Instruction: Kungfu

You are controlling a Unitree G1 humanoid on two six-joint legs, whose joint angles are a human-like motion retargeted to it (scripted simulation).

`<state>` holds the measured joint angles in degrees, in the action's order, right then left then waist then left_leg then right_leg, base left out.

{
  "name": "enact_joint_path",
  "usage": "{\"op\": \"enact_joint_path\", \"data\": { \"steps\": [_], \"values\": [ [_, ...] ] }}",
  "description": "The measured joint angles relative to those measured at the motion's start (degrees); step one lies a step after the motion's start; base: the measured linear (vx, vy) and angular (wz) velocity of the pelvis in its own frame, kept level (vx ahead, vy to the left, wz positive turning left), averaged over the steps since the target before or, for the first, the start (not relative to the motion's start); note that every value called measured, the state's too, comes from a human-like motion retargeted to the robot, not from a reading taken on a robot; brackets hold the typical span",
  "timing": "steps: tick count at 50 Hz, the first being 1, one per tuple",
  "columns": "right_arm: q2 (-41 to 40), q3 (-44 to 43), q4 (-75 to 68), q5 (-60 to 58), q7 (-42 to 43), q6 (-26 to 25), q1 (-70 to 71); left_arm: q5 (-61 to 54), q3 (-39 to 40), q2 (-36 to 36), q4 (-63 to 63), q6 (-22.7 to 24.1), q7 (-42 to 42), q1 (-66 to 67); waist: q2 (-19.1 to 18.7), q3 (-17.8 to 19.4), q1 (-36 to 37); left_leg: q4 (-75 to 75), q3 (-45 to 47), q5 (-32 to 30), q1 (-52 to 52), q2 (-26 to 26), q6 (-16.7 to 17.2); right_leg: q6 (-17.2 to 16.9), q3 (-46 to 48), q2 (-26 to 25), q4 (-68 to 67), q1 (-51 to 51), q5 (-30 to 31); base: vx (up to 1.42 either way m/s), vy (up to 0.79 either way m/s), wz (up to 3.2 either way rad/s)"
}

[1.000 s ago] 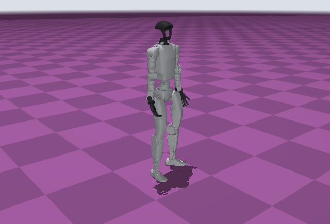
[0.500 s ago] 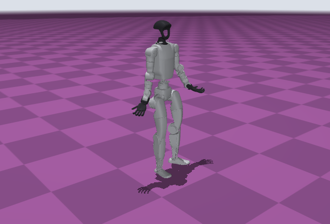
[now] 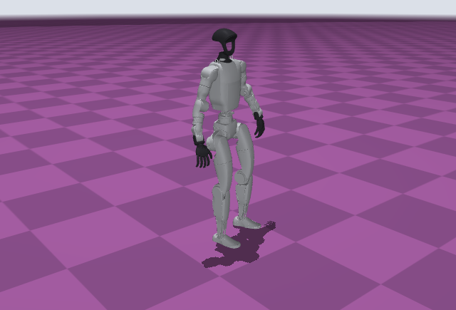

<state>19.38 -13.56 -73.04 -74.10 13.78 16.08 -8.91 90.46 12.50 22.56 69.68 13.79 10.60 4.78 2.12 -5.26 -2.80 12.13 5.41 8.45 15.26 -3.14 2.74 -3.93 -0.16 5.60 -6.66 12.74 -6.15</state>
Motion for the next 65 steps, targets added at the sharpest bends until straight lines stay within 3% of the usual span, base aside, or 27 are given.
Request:
{"op": "enact_joint_path", "data": {
  "steps": [3,5,7,10,17,23,30,35,39,42,43,45,47,49,51,53,55,57,60,63,65],
  "values": [
    [-2.9,-3.6,-2.3,11.4,-4.6,-0.8,-0.8,-12.1,1.7,-1.8,1.6,0.9,4.6,-0.7,0.1,-0.8,1.0,-0.5,-0.1,-0.2,0.3,-0.7,-2.3,-3.5,2.6,1.3,-4.8,2.3,-0.8,0.10,0.16,0.09],
    [-3.9,-5.3,-3.6,19.1,-8.7,-1.0,-0.4,-17.2,2.1,-2.1,2.2,1.4,4.6,-1.2,0.3,-0.9,1.3,-1.3,1.3,-0.1,0.1,-0.8,-3.4,-10.0,2.5,1.6,-10.5,5.6,2.0,-0.01,-0.02,-0.16],
    [-5.3,-7.4,-4.6,23.5,-11.1,-1.7,1.8,-19.3,3.4,-1.3,2.5,1.1,4.3,-2.1,-0.5,-0.5,1.9,1.1,2.2,0.6,3.0,5.8,0.0,-11.1,5.8,-5.3,-19.2,12.7,9.1,-0.22,-0.78,-0.60],
    [-6.0,-10.6,-4.7,27.6,-10.3,-2.8,3.5,-21.4,4.1,-1.5,4.1,-0.6,4.5,-3.0,-2.7,0.9,1.8,2.5,4.8,0.0,4.6,8.9,1.1,-11.1,16.0,-5.5,-33.6,23.6,16.4,-0.31,-0.43,-0.38],
    [-7.5,-12.3,-7.3,34.4,-6.8,-0.9,2.9,-24.7,8.3,-1.3,10.0,-5.1,4.0,-2.7,-8.7,-0.4,-1.1,-0.7,2.5,-1.7,5.8,9.8,-3.0,-11.1,28.0,1.3,-72.7,42.8,2.9,0.02,0.26,0.08],
    [-7.8,-12.1,-10.1,32.4,-7.2,-1.1,1.3,-28.6,9.4,-1.4,11.6,-5.9,4.4,-0.6,-10.4,-2.6,-2.7,-0.5,0.5,-0.8,7.1,10.6,-3.9,-11.1,31.4,2.0,-85.4,51.6,-3.4,0.11,0.02,0.18],
    [-8.5,-12.2,-10.5,32.5,-5.6,-0.9,0.9,-31.8,10.4,-4.1,13.9,-8.2,1.5,0.6,-8.4,-3.8,-3.6,-0.5,2.1,0.8,6.3,9.0,-3.7,-11.1,29.3,1.7,-78.2,51.7,-2.2,0.09,-0.06,-0.06],
    [-8.9,-12.5,-5.8,35.0,-3.9,1.0,0.7,-36.9,10.1,-7.2,15.0,-8.7,-0.3,0.2,-6.0,-1.9,-3.0,0.0,5.7,2.7,2.9,7.3,-2.9,-11.1,24.3,-1.4,-62.6,43.9,5.0,0.08,-0.12,-0.34],
    [-9.8,-13.4,1.6,36.5,-3.2,3.3,-1.2,-33.8,17.1,-10.8,8.9,-7.8,-0.1,2.6,-5.5,-1.3,-1.8,-0.6,8.2,1.5,-1.3,6.4,0.0,-11.1,16.9,-6.6,-43.1,31.2,11.7,0.27,-0.11,-0.40],
    [-10.1,-12.3,7.7,38.2,-1.6,7.3,-3.7,-38.3,24.3,-12.1,1.9,-5.7,1.3,4.8,-7.0,-1.9,-2.4,-0.5,7.4,-2.7,-3.8,5.8,5.0,-11.1,8.6,-9.4,-25.1,18.3,16.8,0.44,0.12,0.21],
    [-10.1,-11.3,9.7,39.2,-0.8,9.1,-4.6,-42.6,26.1,-11.8,-1.0,-5.0,3.4,5.2,-7.6,-1.5,-2.9,0.1,6.3,-4.8,-4.7,5.4,7.2,-11.1,5.4,-9.8,-18.6,13.2,16.6,0.32,0.36,0.67],
    [-10.6,-9.4,13.5,41.7,0.6,12.8,-6.5,-55.0,28.7,-9.8,-7.5,-3.6,10.1,5.1,-8.6,-0.3,-3.4,1.3,3.9,-10.6,-5.5,2.4,10.5,-11.1,1.9,-5.7,-11.0,4.5,7.7,0.11,0.60,1.15],
    [-10.5,-8.1,16.8,45.7,0.2,15.9,-6.9,-70.2,30.7,-5.4,-13.5,-3.8,17.4,0.4,-6.6,-0.6,-4.8,8.3,4.4,-17.9,0.3,-2.9,12.3,-6.3,7.2,3.5,-11.0,3.6,1.3,-0.22,0.52,1.99],
    [-10.6,-6.0,20.1,51.3,-3.3,18.0,-6.5,-87.7,30.9,1.0,-19.3,-5.0,21.4,-6.8,-4.1,-1.4,-3.3,19.8,10.6,-20.9,10.1,-4.9,12.3,-3.5,7.3,9.5,-14.0,7.9,-2.0,-0.48,0.48,1.42],
    [-10.6,-4.0,23.6,57.2,-9.1,18.9,-5.9,-104.8,28.2,6.6,-25.4,-5.6,22.3,-16.1,-2.5,-1.3,-0.7,25.7,15.1,-20.8,16.1,-3.7,12.3,-1.8,6.1,10.8,-17.4,11.8,-5.4,-0.53,0.17,0.81],
    [-9.9,-3.4,27.2,62.4,-17.1,18.5,-4.7,-118.2,25.2,9.9,-30.4,-6.9,22.2,-27.8,-1.4,-0.5,2.5,26.6,13.2,-17.7,18.4,-0.5,12.3,0.9,6.7,10.5,-20.3,13.6,-8.1,-0.25,-0.66,0.23],
    [-9.5,-3.2,30.9,66.3,-25.0,17.2,-4.3,-129.4,23.0,10.3,-34.5,-8.8,22.6,-39.0,-0.5,-0.3,3.7,22.4,12.8,-14.9,17.3,8.1,12.3,4.8,6.5,7.3,-22.1,14.0,-10.8,-0.01,-1.02,-0.19],
    [-10.0,-1.5,34.4,69.4,-28.3,16.4,-5.0,-142.2,18.2,8.6,-38.8,-8.8,22.3,-47.3,-2.2,0.0,4.7,18.7,14.9,-13.7,15.2,18.7,7.5,7.7,6.2,2.3,-21.5,11.5,-11.9,0.14,-0.46,-0.62],
    [-9.1,0.6,40.2,76.0,-28.5,17.5,-7.1,-161.5,10.0,2.6,-45.0,-8.0,23.5,-56.6,-3.7,-2.2,2.2,7.9,17.7,-16.3,14.2,22.6,-0.5,8.4,6.0,1.5,-22.8,11.7,-13.6,0.25,0.07,0.34],
    [-9.3,1.8,46.1,82.7,-28.2,19.8,-9.9,-172.2,3.1,-5.0,-47.9,-11.7,28.9,-63.6,-6.8,-5.9,-3.9,-2.2,21.5,-14.5,15.6,23.6,-1.7,8.3,10.2,2.1,-24.5,13.6,-15.7,0.14,0.12,1.49],
    [-9.6,1.7,49.8,86.8,-28.1,20.7,-10.5,-175.3,-1.8,-9.7,-49.1,-14.3,32.7,-67.5,-8.3,-5.8,-7.0,-5.2,23.6,-12.7,16.6,24.5,-2.8,8.2,13.3,3.1,-24.9,13.7,-16.5,-0.07,0.14,1.29]
  ]
}}
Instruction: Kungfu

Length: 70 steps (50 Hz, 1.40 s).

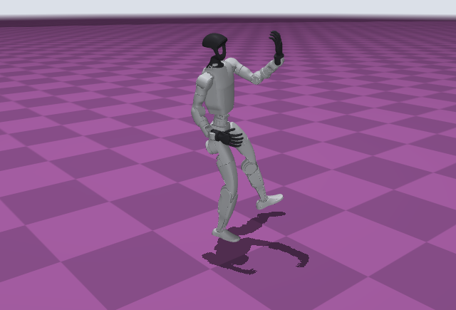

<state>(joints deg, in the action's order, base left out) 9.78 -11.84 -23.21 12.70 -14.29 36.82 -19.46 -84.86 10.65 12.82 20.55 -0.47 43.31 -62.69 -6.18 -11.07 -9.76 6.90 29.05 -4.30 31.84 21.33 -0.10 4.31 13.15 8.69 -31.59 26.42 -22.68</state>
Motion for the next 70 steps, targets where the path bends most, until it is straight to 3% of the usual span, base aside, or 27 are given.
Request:
{"op": "enact_joint_path", "data": {
  "steps": [7,14,17,20,26,30,33,37,39,40,41,42,43,45,47,50,53,55,58,62,65,67,70],
  "values": [
    [0.8,-0.9,8.5,7.7,-0.3,1.7,0.2,1.1,-15.3,-9.6,-2.2,-4.5,4.1,-1.2,-2.4,2.6,-3.8,-7.1,23.6,-4.6,-8.0,2.2,-1.5,-0.7,1.9,1.6,-2.5,-0.1,-1.8,0.06,0.22,0.18],
    [1.2,-3.5,15.4,8.2,3.7,8.1,-2.2,7.5,-24.7,-8.1,-2.5,-7.1,6.6,3.2,-2.4,4.9,-3.4,-6.4,21.8,-10.3,-8.6,2.0,-1.9,-3.0,3.4,3.4,-2.3,-3.4,-1.9,0.15,0.21,0.15],
    [2.4,-5.8,18.6,4.1,7.4,11.6,-3.5,13.8,-26.4,-4.4,-2.9,-2.3,5.7,4.2,-2.3,3.9,-0.5,-4.4,19.0,-11.2,-7.1,1.7,-1.1,-4.5,4.3,4.2,-1.6,-4.7,-1.5,0.20,0.25,0.40],
    [4.8,-6.3,22.1,-2.0,11.5,12.8,-3.0,23.2,-26.1,0.7,-3.6,7.0,2.0,5.0,-3.1,2.4,1.1,0.1,14.8,-11.3,-4.0,2.2,0.0,-6.5,6.9,5.0,0.4,-7.4,-0.8,0.24,0.24,0.94],
    [15.1,1.3,32.2,-5.5,14.4,13.2,6.2,42.6,-20.7,12.9,-6.2,20.7,-8.8,2.4,-3.1,-0.6,7.9,10.9,6.3,-5.9,2.6,1.0,0.9,-12.1,11.4,7.4,5.6,-14.5,2.0,0.25,0.35,1.24],
    [22.0,9.6,35.5,-12.1,14.3,8.6,21.6,62.5,-15.1,18.5,-5.8,23.5,-11.5,-3.9,-2.9,-2.4,12.1,16.8,-1.5,-2.7,8.7,-1.8,0.4,-16.6,16.4,6.2,9.6,-20.5,4.1,0.21,0.24,2.05],
    [27.5,15.1,30.6,-18.3,16.2,6.3,37.9,71.6,-13.6,18.8,-2.6,24.6,-18.7,-10.0,-0.6,-3.8,15.7,18.2,-3.9,-1.9,10.7,-5.7,0.1,-18.5,17.8,5.2,11.8,-23.9,4.9,0.22,0.20,2.14],
    [31.8,16.3,9.9,-30.4,15.4,8.5,57.6,71.6,-14.5,17.0,-1.1,23.7,-24.4,-16.1,4.4,-5.7,22.5,19.3,-7.6,-1.7,13.8,-10.5,0.5,-19.3,16.1,4.5,13.8,-25.5,4.2,0.12,0.07,1.45],
    [30.0,18.6,-9.6,-42.7,21.1,7.9,69.3,72.0,-14.9,16.6,-1.6,21.9,-25.6,-18.7,6.4,-5.6,25.9,20.1,-9.2,-1.7,15.8,-10.6,0.8,-19.3,13.3,2.7,14.8,-25.2,3.6,0.03,-0.16,0.63],
    [28.6,19.7,-20.9,-50.4,26.0,6.7,75.3,72.7,-15.0,16.3,-2.1,21.3,-26.3,-19.9,7.2,-5.3,27.5,20.7,-9.8,-1.5,16.6,-10.4,1.0,-19.3,12.3,2.0,15.2,-25.1,3.2,0.04,-0.16,0.41],
    [27.0,19.5,-32.7,-59.3,32.3,1.2,80.5,74.1,-14.8,16.1,-2.7,21.3,-27.4,-20.4,7.9,-4.7,28.6,21.0,-10.1,-1.3,16.9,-10.7,1.1,-19.3,12.2,2.1,15.4,-25.4,2.6,0.03,-0.12,0.43],
    [25.9,19.3,-43.5,-66.3,36.8,-6.4,85.3,75.6,-14.5,15.7,-3.2,21.3,-28.6,-20.9,8.6,-4.0,29.6,21.3,-10.3,-1.0,17.0,-11.3,1.2,-19.3,12.4,2.4,15.6,-25.8,1.9,0.01,-0.06,0.54],
    [25.4,19.0,-52.0,-69.2,37.8,-18.5,88.9,77.1,-14.3,15.2,-3.7,21.5,-30.1,-21.1,9.5,-3.2,30.4,21.3,-10.2,-0.8,16.8,-12.2,1.1,-19.3,13.0,3.3,15.6,-26.5,1.1,0.00,-0.05,0.55],
    [24.6,15.5,-63.8,-72.1,35.9,-37.2,93.6,79.3,-14.4,14.4,-4.5,21.9,-33.5,-22.1,10.7,-1.4,32.4,21.0,-10.6,-0.8,16.6,-13.1,1.5,-18.5,13.2,3.3,16.2,-27.2,0.1,-0.02,-0.09,0.50],
    [23.7,14.7,-67.1,-66.7,34.5,-33.6,95.4,81.3,-15.4,15.2,-5.0,21.8,-36.0,-22.2,11.3,-0.1,31.9,20.2,-12.0,-1.4,16.1,-14.1,2.0,-17.7,12.5,1.8,17.4,-28.3,-0.6,0.07,-0.13,0.55],
    [20.7,14.3,-60.9,-59.8,35.9,-20.0,92.8,83.7,-14.4,17.9,-5.8,20.6,-37.1,-19.1,11.7,-0.4,29.2,19.3,-12.7,-1.9,15.6,-14.9,2.2,-16.3,11.4,0.7,18.7,-28.8,-1.1,0.15,-0.06,0.25],
    [17.2,11.3,-55.8,-59.0,43.6,-16.0,89.6,82.6,-12.3,18.9,-6.9,19.2,-38.5,-15.8,12.5,-0.3,29.2,19.8,-12.1,-1.1,16.1,-15.0,1.9,-16.0,10.6,1.7,19.1,-28.1,-1.2,0.13,0.06,-0.32],
    [16.0,10.6,-54.7,-54.4,44.3,-15.1,88.7,80.7,-12.0,18.8,-7.7,18.7,-39.1,-14.2,13.4,0.1,30.0,20.6,-12.6,-0.1,16.6,-15.3,1.9,-16.8,11.1,2.7,19.6,-28.0,-0.5,0.12,0.05,-0.42],
    [14.1,8.0,-51.3,-40.4,37.2,-13.9,87.1,78.7,-12.3,18.7,-10.1,18.1,-38.9,-11.5,14.3,0.9,30.5,21.5,-13.6,1.8,16.8,-16.5,2.6,-18.5,11.2,3.3,21.2,-28.7,1.6,0.19,0.08,-0.19],
    [9.7,5.6,-46.1,-12.6,29.1,-13.7,87.2,77.8,-13.5,18.4,-15.4,18.0,-39.0,-6.0,15.7,1.8,31.8,22.4,-14.8,6.7,17.3,-15.5,7.2,-19.3,11.7,2.4,23.8,-28.5,7.4,0.25,0.00,-0.47],
    [5.8,3.2,-41.7,11.9,21.8,-14.8,87.9,80.3,-15.7,16.8,-19.9,21.5,-38.8,0.0,15.5,2.1,32.2,22.6,-15.7,8.4,17.7,-12.5,9.8,-19.3,12.0,-0.5,23.5,-27.0,14.9,0.23,-0.14,-0.37],
    [3.8,2.0,-39.2,28.9,14.4,-17.0,87.9,85.9,-18.1,15.2,-21.6,26.4,-41.0,4.6,14.7,1.9,31.3,21.8,-15.9,6.8,16.8,-11.2,9.3,-19.3,12.3,-1.4,21.9,-26.3,21.7,0.33,-0.03,0.05],
    [1.1,0.4,-37.2,49.3,5.3,-23.8,87.5,96.9,-21.8,12.7,-21.6,32.3,-48.7,10.2,13.1,1.1,28.8,20.4,-15.0,6.9,14.3,-12.2,4.2,-19.3,11.0,-0.3,17.5,-25.1,33.5,0.39,0.23,0.56]
  ]
}}
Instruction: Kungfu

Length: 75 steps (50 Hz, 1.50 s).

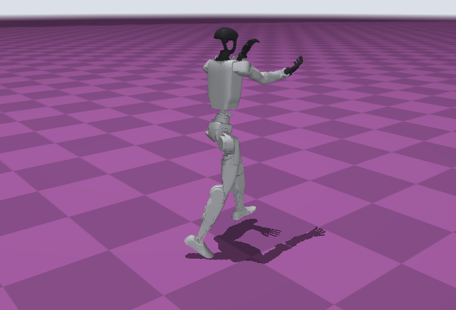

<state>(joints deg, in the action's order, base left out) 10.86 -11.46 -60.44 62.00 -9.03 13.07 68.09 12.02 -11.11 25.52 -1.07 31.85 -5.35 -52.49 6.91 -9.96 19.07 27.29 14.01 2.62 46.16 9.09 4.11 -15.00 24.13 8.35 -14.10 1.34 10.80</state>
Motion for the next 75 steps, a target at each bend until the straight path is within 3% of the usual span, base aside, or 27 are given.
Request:
{"op": "enact_joint_path", "data": {
  "steps": [2,4,8,10,12,15,18,20,22,25,31,35,40,43,46,48,50,52,56,58,60,62,63,64,68,71,75],
  "values": [
    [-1.1,-0.3,0.6,8.7,-4.2,-4.9,-1.0,7.8,-1.3,-1.3,0.9,2.6,-4.6,3.0,-1.0,-0.6,-2.6,-1.9,0.7,1.3,-3.7,-3.7,-3.4,0.0,-3.6,1.9,-4.8,0.5,5.6,0.56,0.42,0.96],
    [-2.5,-0.7,2.3,12.6,-7.4,-8.0,-3.2,14.2,-1.8,-2.5,2.6,3.5,-7.0,4.8,-2.8,-1.1,-4.6,-3.3,-0.6,1.5,-6.3,-3.9,-4.2,0.0,-6.8,-1.2,-9.9,3.2,0.4,0.41,0.08,0.65],
    [-3.6,1.7,9.2,12.1,-12.7,-10.0,-12.6,19.4,1.1,-3.1,8.4,3.4,-8.6,4.6,-5.6,-0.7,-9.7,-5.9,-3.6,1.7,-13.1,-4.2,-3.7,0.0,-18.2,-13.0,-17.3,10.2,-12.4,0.43,-0.10,0.77],
    [-3.8,4.5,14.3,9.0,-15.8,-10.2,-20.4,21.7,3.9,-2.3,13.2,2.8,-10.7,3.2,-6.8,-0.4,-12.5,-8.6,-4.1,1.5,-17.8,-5.8,-3.5,0.0,-20.8,-14.5,-17.7,13.1,-15.4,0.43,0.21,0.65],
    [-4.3,7.6,20.5,5.1,-16.7,-10.4,-30.8,26.6,6.5,-0.7,20.2,2.0,-14.3,1.2,-8.1,-0.2,-15.5,-13.2,-3.3,0.5,-23.7,-9.3,-4.6,0.3,-21.3,-10.9,-15.7,15.6,-16.3,0.43,0.55,0.44],
    [-5.6,10.0,29.8,-1.3,-17.5,-7.5,-48.4,36.2,8.9,1.8,35.1,-1.2,-20.9,-3.3,-10.1,1.3,-21.0,-18.4,-4.3,-0.3,-31.6,-12.5,-3.0,5.1,-21.1,-9.4,-10.5,19.7,-15.8,0.40,0.29,0.58],
    [-6.6,9.0,37.6,-5.2,-19.9,-4.5,-67.7,44.6,11.1,2.3,57.2,-5.6,-26.2,-10.2,-11.0,4.2,-27.0,-20.0,-6.0,0.5,-37.0,-13.3,-0.5,10.5,-21.2,-10.1,-1.9,23.4,-10.1,0.30,0.08,0.60],
    [-6.8,6.9,41.4,-5.7,-22.0,-4.0,-79.4,47.1,11.3,3.6,71.2,-9.8,-25.5,-15.1,-10.9,6.9,-31.6,-20.7,-7.8,0.3,-40.6,-14.3,-0.8,11.6,-20.3,-9.5,4.0,25.4,-6.6,0.19,0.05,0.78],
    [-5.6,4.7,44.1,-4.4,-23.8,-4.3,-89.2,45.3,8.7,7.8,79.2,-13.6,-18.9,-18.4,-10.6,9.5,-35.9,-21.2,-8.8,-0.5,-43.6,-15.1,-3.3,10.0,-18.2,-8.5,9.0,27.7,-5.5,0.15,-0.03,0.47],
    [-3.2,2.5,47.8,-3.5,-24.9,-2.6,-101.5,42.6,9.2,13.1,80.3,-18.3,-14.6,-17.8,-10.2,12.3,-40.2,-21.8,-8.5,-0.7,-46.5,-15.0,-6.1,11.0,-18.4,-10.3,14.3,32.3,-6.8,0.09,-0.09,-0.17],
    [-3.9,-1.9,53.2,-10.9,-20.6,8.9,-110.6,44.9,10.7,14.7,75.7,-9.6,-25.2,-12.9,-8.9,12.9,-41.9,-21.9,-7.8,-0.4,-47.2,-15.3,-5.8,12.9,-17.4,-10.6,10.9,38.5,-6.4,-0.01,-0.13,-0.11],
    [-3.4,-0.3,56.2,-16.4,-16.2,14.8,-106.5,46.1,12.3,12.8,74.3,-11.1,-23.9,-10.7,-10.2,12.6,-42.7,-21.8,-9.5,-1.1,-45.9,-15.0,-6.2,13.4,-19.6,-9.7,8.3,36.9,-6.0,-0.04,0.02,0.34],
    [1.3,5.9,60.9,-23.0,-8.8,20.5,-93.1,31.5,14.8,9.7,58.3,-9.2,-18.1,-0.4,-11.0,9.7,-37.5,-21.0,-9.3,-1.7,-42.0,-15.3,-5.8,10.5,-24.7,-8.4,2.1,30.7,-9.9,-0.07,0.03,-0.10],
    [5.0,10.3,61.6,-33.8,-1.1,22.2,-79.4,10.5,16.6,6.8,43.9,-3.6,-6.8,10.0,-10.8,6.3,-32.1,-20.6,-8.1,-1.9,-38.3,-15.2,-5.5,8.2,-23.4,-6.6,-4.1,25.4,-13.8,-0.10,-0.08,-0.39],
    [9.1,12.8,60.7,-43.3,6.0,21.6,-63.3,-18.0,16.8,0.3,33.7,-2.2,14.2,22.9,-9.6,2.5,-26.2,-19.3,-6.7,-1.6,-34.0,-14.8,-5.3,7.1,-20.3,-4.0,-7.8,18.0,-16.2,-0.10,-0.12,-0.41],
    [11.4,12.5,58.2,-49.1,9.7,20.1,-51.9,-36.6,17.8,-4.7,29.7,-6.8,33.8,33.2,-8.1,0.2,-22.1,-17.7,-5.7,-1.2,-30.8,-14.8,-5.0,6.5,-18.9,-2.3,-8.1,12.4,-16.6,-0.14,-0.13,-0.33],
    [13.8,11.8,53.7,-55.6,11.7,19.2,-40.7,-48.6,18.3,-9.1,29.1,-16.0,49.8,43.8,-5.7,-1.8,-18.7,-15.5,-5.1,-0.6,-26.9,-15.0,-4.7,5.3,-17.9,-1.0,-7.0,7.0,-16.2,-0.16,-0.17,-0.07],
    [17.0,11.6,45.9,-63.8,14.1,19.3,-29.6,-52.5,18.0,-13.0,31.9,-24.2,58.9,53.8,-2.9,-3.0,-15.4,-11.8,-4.8,0.4,-22.4,-14.8,-4.0,3.8,-17.0,0.2,-5.2,2.2,-14.9,-0.19,-0.23,0.14],
    [26.0,15.5,20.5,-87.7,21.0,21.0,-6.8,-60.5,14.7,-15.7,41.1,-31.7,57.8,67.1,1.9,-3.1,-8.0,-1.5,-4.7,3.2,-11.3,-12.4,-2.6,0.4,-18.4,-1.9,1.0,-4.6,-7.3,-0.36,-0.39,0.08],
    [29.6,18.9,5.0,-103.1,25.7,18.5,4.7,-66.3,14.2,-15.7,43.5,-36.2,54.1,71.4,3.4,-2.5,-5.2,4.1,-6.0,4.6,-5.5,-9.6,-1.6,0.0,-16.3,-4.3,4.8,-6.5,-8.6,-0.50,-0.63,-0.03],
    [32.4,22.6,-6.4,-115.0,28.4,11.3,12.7,-70.9,14.9,-15.5,42.6,-39.8,52.5,73.2,4.8,-2.1,-3.7,7.4,-6.9,4.9,-1.5,-8.1,-0.9,0.0,-13.0,-4.3,6.8,-6.9,-13.3,-0.36,-0.37,0.14],
    [31.9,20.8,-15.9,-127.0,30.0,-4.6,19.1,-71.3,15.7,-14.8,39.1,-43.2,52.7,74.3,6.4,-0.6,-2.4,8.1,-6.3,4.4,0.2,-9.7,-1.8,0.2,-16.6,-3.0,6.8,-6.4,-20.9,-0.30,-0.12,0.44],
    [30.9,18.5,-18.7,-129.3,30.0,-8.5,21.0,-70.1,15.5,-14.1,37.3,-43.2,53.8,74.8,6.8,0.4,-2.3,8.0,-6.0,3.7,0.6,-10.8,-2.4,0.9,-18.0,-2.5,6.5,-6.1,-24.0,-0.37,-0.20,0.76],
    [30.9,18.1,-19.8,-127.1,28.9,-7.6,22.3,-68.0,15.4,-13.1,35.8,-42.7,54.8,75.1,7.3,1.3,-2.8,7.9,-6.6,2.9,1.2,-11.4,-2.5,2.3,-18.2,-2.9,6.4,-6.0,-26.4,-0.42,-0.32,0.95],
    [32.3,18.3,-15.3,-113.5,28.1,8.3,22.4,-61.9,15.5,-12.2,34.0,-40.7,57.8,75.9,6.1,2.6,-6.1,7.0,-10.7,-0.2,3.0,-11.5,-1.2,6.7,-15.4,-6.6,6.4,-5.3,-31.7,-0.38,-0.24,0.71],
    [32.5,18.6,-13.3,-117.1,39.0,10.7,21.0,-64.5,15.3,-14.1,35.1,-42.1,57.8,76.3,4.8,2.6,-6.9,5.1,-11.2,-2.2,2.8,-10.8,-0.4,7.2,-15.0,-7.4,5.9,-4.3,-32.2,-0.22,0.01,0.08],
    [32.6,19.4,-13.3,-122.2,38.3,8.5,18.8,-66.5,16.6,-14.9,35.6,-43.8,56.3,76.0,4.5,2.4,-7.7,2.6,-10.4,-2.7,1.7,-10.0,-0.4,7.2,-14.2,-7.7,6.4,-4.0,-31.1,-0.08,-0.05,0.03]
  ]
}}
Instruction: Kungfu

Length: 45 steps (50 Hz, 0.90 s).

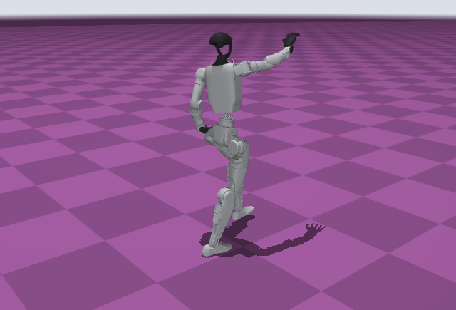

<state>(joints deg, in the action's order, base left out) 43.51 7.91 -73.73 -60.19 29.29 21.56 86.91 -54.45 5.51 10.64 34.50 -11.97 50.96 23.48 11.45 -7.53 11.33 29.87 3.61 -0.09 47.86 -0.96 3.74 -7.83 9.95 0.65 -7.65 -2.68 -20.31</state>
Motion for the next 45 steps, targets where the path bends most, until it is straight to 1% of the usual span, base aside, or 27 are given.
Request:
{"op": "enact_joint_path", "data": {
  "steps": [3,7,10,12,15,17,18,20,21,22,23,25,29,30,31,32,35,38,40,43,45],
  "values": [
    [-0.2,-0.8,0.9,1.9,0.6,-0.5,-1.9,0.1,1.0,1.3,-0.1,-0.5,-1.7,-1.6,0.6,0.1,0.3,-0.5,1.7,1.0,-0.7,0.3,-1.0,-0.9,0.9,0.8,0.7,-0.3,1.4,0.05,-0.01,-0.05],
    [-1.0,-2.4,2.9,6.3,3.6,1.7,-4.5,-0.1,2.6,3.6,1.0,-0.6,-3.6,-4.2,1.3,-0.3,-0.2,0.5,6.0,3.8,-1.2,1.2,-3.7,-3.3,1.5,2.3,1.0,-0.5,4.4,0.16,0.06,-0.09],
    [-1.8,-3.2,4.3,8.1,5.4,3.2,-6.5,2.2,4.4,5.7,3.2,-0.5,-5.7,-6.5,1.3,-1.1,-1.0,1.0,7.6,4.7,-1.9,1.0,-4.8,-5.7,1.5,3.1,1.1,-1.0,7.8,0.29,0.12,-0.16],
    [-2.5,-3.5,4.8,8.3,6.5,3.9,-7.9,5.3,5.6,7.7,5.4,0.3,-7.8,-9.0,1.2,-1.9,-1.2,0.9,7.2,4.9,-2.6,1.2,-4.4,-7.2,1.4,2.8,0.9,-1.0,11.6,0.35,0.02,-0.27],
    [-4.6,-4.8,4.7,8.6,8.5,5.1,-10.0,12.7,7.1,11.5,9.9,3.6,-11.2,-14.6,0.2,-3.3,-0.4,1.7,4.7,6.1,-3.0,4.8,-1.6,-7.2,1.8,-0.7,-1.4,0.6,20.6,0.32,-0.19,-0.58],
    [-7.2,-5.6,5.1,10.6,8.3,8.9,-11.2,20.0,6.6,13.6,12.7,10.3,-14.3,-19.2,-0.8,-3.8,0.2,1.1,3.3,7.2,-4.7,6.7,-0.7,-7.2,3.8,-1.8,-5.3,2.4,28.4,0.35,-0.12,-0.72],
    [-8.7,-5.8,5.6,13.0,6.9,12.0,-11.8,24.4,5.8,14.3,13.9,15.5,-16.8,-21.7,-1.5,-3.8,0.2,0.3,3.6,7.7,-6.1,7.8,-0.8,-7.2,4.9,-2.0,-7.8,3.4,32.3,0.34,0.04,-0.58],
    [-11.5,-5.1,8.2,22.1,0.0,20.2,-12.8,35.7,3.7,13.9,16.7,26.3,-23.5,-27.8,-3.5,-3.9,-0.1,-2.3,3.9,8.5,-9.8,8.9,-1.5,-7.2,6.8,-2.2,-14.4,5.9,39.2,0.38,0.22,-0.38],
    [-13.1,-3.8,10.7,29.4,-5.8,24.0,-13.3,40.8,2.5,13.3,18.0,29.7,-26.6,-31.3,-4.6,-4.1,-0.5,-3.6,4.0,9.0,-11.6,8.9,-2.1,-7.2,7.3,-1.7,-18.1,7.5,42.2,0.42,0.34,-0.24],
    [-14.8,-2.6,13.7,36.9,-11.5,27.0,-14.0,44.9,1.2,12.5,19.1,32.5,-29.1,-34.9,-5.7,-4.2,-0.9,-4.8,4.1,9.4,-13.3,8.8,-2.8,-7.2,7.7,-1.3,-21.7,9.3,43.6,0.42,0.32,-0.17],
    [-16.7,-1.4,17.4,44.8,-16.9,28.3,-14.9,47.2,-0.2,11.7,19.9,34.0,-30.3,-38.6,-6.5,-4.4,-1.4,-5.7,4.3,9.9,-14.9,8.6,-3.3,-7.2,7.5,-1.2,-24.7,11.2,42.1,0.45,0.29,-0.02],
    [-19.7,1.1,25.5,57.0,-23.9,28.8,-16.9,47.6,-2.5,9.7,21.5,35.3,-30.1,-45.8,-7.7,-4.8,-2.7,-8.0,4.5,10.7,-18.7,6.8,-5.0,-7.2,4.7,-1.4,-28.7,14.5,34.5,0.56,0.32,0.27],
    [-25.5,6.2,41.0,69.7,-29.0,28.7,-21.4,44.9,0.0,1.8,23.5,38.6,-27.7,-58.6,-8.9,-4.9,-7.8,-14.1,3.8,11.3,-28.3,1.0,-8.4,-7.2,-2.4,-2.8,-28.0,19.7,22.7,0.62,0.29,0.74],
    [-26.9,8.1,44.6,72.8,-30.7,28.4,-22.3,43.5,0.3,-0.1,23.1,39.5,-27.8,-61.5,-9.4,-4.7,-9.5,-15.9,3.8,11.3,-30.9,-0.6,-9.3,-7.2,-3.7,-2.2,-26.8,20.8,20.4,0.56,0.36,0.93],
    [-27.9,10.2,48.0,76.4,-32.7,27.7,-22.8,42.0,0.1,-1.4,21.7,40.5,-28.1,-64.3,-9.6,-4.4,-11.4,-17.6,3.4,11.1,-33.2,-2.8,-10.2,-7.0,-4.2,-0.5,-25.6,22.2,18.7,0.51,0.34,0.92],
    [-28.9,12.1,51.2,79.6,-34.7,27.0,-23.3,40.7,-0.3,-2.5,20.2,41.5,-28.4,-66.8,-9.8,-4.2,-13.1,-19.0,2.9,11.1,-35.2,-4.4,-10.9,-6.2,-4.5,0.8,-23.9,23.5,17.4,0.47,0.22,0.79],
    [-30.9,15.8,59.4,85.1,-40.0,26.0,-24.2,37.8,-2.4,-4.1,13.8,44.9,-28.8,-73.6,-10.9,-3.5,-16.6,-20.7,1.2,12.0,-39.3,-6.2,-11.3,-0.6,-4.8,1.3,-16.2,27.3,16.8,0.47,0.04,0.58],
    [-30.6,17.2,64.8,85.8,-43.1,26.2,-25.1,35.9,-4.6,-5.4,7.6,48.3,-28.3,-78.9,-11.3,-2.4,-18.9,-21.8,-0.8,13.3,-43.4,-8.2,-12.0,2.0,-6.2,1.9,-7.7,29.9,20.6,0.50,-0.02,0.63],
    [-30.0,17.6,67.2,86.0,-43.9,26.4,-25.4,34.7,-5.8,-6.3,4.4,49.6,-28.3,-81.6,-11.5,-1.5,-20.2,-22.3,-2.4,14.3,-46.2,-9.3,-12.3,1.8,-6.4,2.7,-2.4,31.1,24.3,0.51,-0.07,0.70],
    [-28.6,17.8,69.5,87.6,-44.4,26.1,-25.9,32.5,-7.4,-7.6,1.3,51.4,-28.8,-84.1,-11.9,-0.9,-21.9,-22.5,-4.8,15.7,-49.8,-10.0,-12.4,-1.3,-7.2,3.1,3.6,32.7,27.0,0.56,-0.12,0.67],
    [-27.6,17.3,70.3,88.1,-44.9,26.1,-25.9,31.1,-8.3,-7.9,-0.2,52.8,-29.4,-85.2,-12.6,-0.9,-22.7,-22.4,-6.0,16.7,-51.5,-9.8,-12.2,-0.7,-7.3,3.1,6.2,33.8,27.1,0.65,-0.21,0.51]
  ]
}}
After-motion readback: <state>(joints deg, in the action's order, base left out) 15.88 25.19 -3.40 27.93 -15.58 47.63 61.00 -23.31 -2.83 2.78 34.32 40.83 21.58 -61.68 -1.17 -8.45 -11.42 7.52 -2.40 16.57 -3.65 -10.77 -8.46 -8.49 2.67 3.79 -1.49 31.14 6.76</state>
